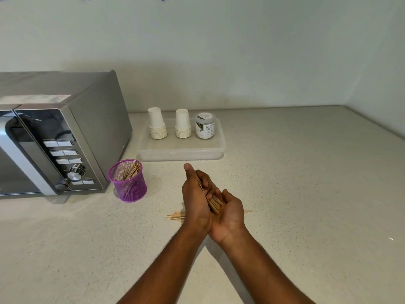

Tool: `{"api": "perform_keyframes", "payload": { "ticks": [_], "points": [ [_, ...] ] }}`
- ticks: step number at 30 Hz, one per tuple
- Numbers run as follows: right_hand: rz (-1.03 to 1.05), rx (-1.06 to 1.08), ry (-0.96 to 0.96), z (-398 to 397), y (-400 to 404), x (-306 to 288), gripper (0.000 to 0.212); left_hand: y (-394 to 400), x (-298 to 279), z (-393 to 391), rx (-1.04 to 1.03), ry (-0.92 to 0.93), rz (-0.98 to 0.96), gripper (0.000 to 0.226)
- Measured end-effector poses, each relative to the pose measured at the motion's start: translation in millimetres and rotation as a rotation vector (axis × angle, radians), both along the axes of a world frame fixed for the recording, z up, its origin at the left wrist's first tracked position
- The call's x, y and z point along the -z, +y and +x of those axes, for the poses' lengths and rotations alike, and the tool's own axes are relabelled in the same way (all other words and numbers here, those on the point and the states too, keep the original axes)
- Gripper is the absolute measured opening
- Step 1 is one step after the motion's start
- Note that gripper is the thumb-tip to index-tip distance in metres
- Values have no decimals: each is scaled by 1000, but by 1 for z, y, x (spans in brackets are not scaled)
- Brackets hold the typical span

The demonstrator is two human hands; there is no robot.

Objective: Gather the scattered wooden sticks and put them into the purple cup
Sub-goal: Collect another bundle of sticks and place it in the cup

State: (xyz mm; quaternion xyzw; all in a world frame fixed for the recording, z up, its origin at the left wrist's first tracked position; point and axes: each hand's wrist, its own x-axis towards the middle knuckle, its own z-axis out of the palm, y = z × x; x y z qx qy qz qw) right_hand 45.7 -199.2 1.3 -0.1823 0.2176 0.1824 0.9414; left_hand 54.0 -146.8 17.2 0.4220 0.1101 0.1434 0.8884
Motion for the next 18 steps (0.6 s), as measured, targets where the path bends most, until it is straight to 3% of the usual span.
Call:
{"api": "perform_keyframes", "payload": {
  "ticks": [10, 18],
  "points": [
    [-1, -11, -15, 4, 1, 0, 37, -3, 1, -6, 10, -55, -8, 85],
    [-152, -56, -67, 1, 0, 7, 46, 10, 3, 0, -46, -39, -139, 81]
  ]
}}
